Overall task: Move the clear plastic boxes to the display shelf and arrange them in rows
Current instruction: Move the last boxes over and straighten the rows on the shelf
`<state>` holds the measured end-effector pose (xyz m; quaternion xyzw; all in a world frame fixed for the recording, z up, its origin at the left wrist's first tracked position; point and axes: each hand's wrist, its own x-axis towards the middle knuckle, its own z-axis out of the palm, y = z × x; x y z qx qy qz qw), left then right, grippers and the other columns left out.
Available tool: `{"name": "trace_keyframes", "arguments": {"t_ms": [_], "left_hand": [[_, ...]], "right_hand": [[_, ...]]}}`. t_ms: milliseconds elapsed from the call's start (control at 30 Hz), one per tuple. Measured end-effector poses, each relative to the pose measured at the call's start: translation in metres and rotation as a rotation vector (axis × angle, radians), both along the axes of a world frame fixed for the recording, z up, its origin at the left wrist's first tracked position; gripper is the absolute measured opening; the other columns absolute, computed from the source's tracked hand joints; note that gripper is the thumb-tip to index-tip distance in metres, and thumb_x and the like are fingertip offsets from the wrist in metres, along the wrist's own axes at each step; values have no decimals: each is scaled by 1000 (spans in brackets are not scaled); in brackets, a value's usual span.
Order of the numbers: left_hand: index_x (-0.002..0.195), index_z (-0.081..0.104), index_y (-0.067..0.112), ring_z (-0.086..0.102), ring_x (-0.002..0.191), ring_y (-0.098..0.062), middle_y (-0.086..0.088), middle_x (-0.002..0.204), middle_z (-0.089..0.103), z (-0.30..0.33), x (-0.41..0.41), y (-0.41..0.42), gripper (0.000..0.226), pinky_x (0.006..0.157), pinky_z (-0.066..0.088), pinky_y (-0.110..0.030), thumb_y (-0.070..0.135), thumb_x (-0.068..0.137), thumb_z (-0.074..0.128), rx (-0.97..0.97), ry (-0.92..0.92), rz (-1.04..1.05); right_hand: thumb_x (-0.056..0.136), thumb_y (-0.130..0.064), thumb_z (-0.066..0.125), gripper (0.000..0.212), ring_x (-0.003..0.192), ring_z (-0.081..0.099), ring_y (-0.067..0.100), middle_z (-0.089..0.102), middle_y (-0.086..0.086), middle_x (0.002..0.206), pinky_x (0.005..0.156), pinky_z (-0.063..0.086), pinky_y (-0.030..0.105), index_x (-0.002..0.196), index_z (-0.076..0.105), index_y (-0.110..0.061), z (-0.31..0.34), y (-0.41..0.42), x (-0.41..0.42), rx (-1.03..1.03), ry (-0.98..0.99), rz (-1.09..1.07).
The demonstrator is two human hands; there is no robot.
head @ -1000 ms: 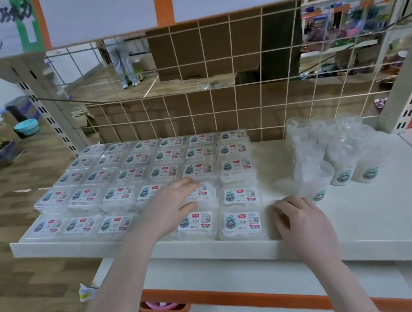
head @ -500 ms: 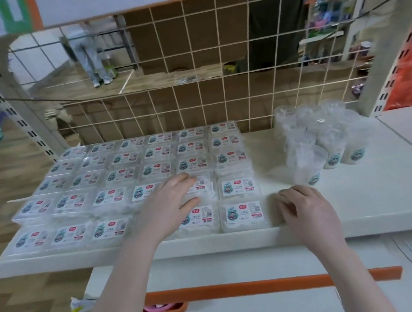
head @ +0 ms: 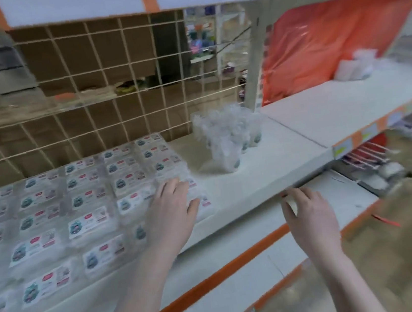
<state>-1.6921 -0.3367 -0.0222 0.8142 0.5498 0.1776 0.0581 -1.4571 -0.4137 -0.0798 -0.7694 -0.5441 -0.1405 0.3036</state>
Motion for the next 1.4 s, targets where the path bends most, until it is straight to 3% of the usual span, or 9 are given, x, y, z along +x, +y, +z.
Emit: {"name": "trace_keyframes", "arguments": {"t_ms": [333,667,833,1100,1400], "left_hand": [[141,40,16,24,140,-20,-2,149,35,4,174,-21,51,112,20,-29,38,95,47,44,-46,-260],[123,56,4,46,121,-33,-16,125,56,11,421,-59,45,104,34,-41,29,86,64,88,-118,-403],[135,46,10,34,132,-26,-8,139,44,8,512,-62,52,107,30,-39,38,91,54,62,-72,-404],[138,41,11,28,137,-26,-9,144,38,-6,635,-16,56,109,29,-40,41,93,50,28,-70,-420],[136,45,7,30,136,-31,-13,143,41,-22,791,102,55,113,24,-39,37,91,56,-12,-135,-411]], "right_hand": [[64,-10,82,33,73,63,36,67,18,84,64,52,40,92,68,1,18,-74,124,19,-86,-307],[58,-16,84,34,66,61,34,63,13,75,57,51,35,83,65,-3,34,-142,341,-39,-152,-428],[58,-12,82,32,65,59,34,61,14,73,58,51,36,83,65,-1,39,-151,430,-35,-146,-459],[69,-19,78,29,76,61,32,63,10,80,67,51,36,90,65,-3,25,-103,538,-68,-92,-439],[75,-23,76,32,77,61,30,63,10,83,68,52,37,96,65,-2,24,23,687,-170,-97,-357]]}}
